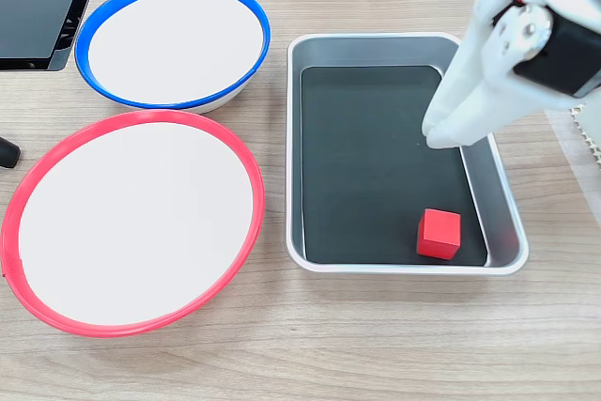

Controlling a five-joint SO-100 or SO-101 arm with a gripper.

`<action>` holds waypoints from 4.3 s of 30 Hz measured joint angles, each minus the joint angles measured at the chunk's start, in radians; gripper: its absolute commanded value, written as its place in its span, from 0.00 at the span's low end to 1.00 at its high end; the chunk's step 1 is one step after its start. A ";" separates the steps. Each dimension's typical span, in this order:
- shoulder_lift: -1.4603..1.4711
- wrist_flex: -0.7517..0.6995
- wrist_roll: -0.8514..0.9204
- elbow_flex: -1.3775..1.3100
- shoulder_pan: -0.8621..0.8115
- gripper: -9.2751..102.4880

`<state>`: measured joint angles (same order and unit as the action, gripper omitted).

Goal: Move a red block from tray to red dish

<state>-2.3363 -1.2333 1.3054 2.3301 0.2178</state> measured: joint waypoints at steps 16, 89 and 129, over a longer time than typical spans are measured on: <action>0.324 -0.114 1.086 -0.235 0.175 0.17; 0.859 0.581 -0.193 -0.695 0.052 0.08; 0.293 1.011 -1.384 -0.371 -0.144 0.08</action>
<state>-2.0433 -0.2224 -0.0782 1.9589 0.0736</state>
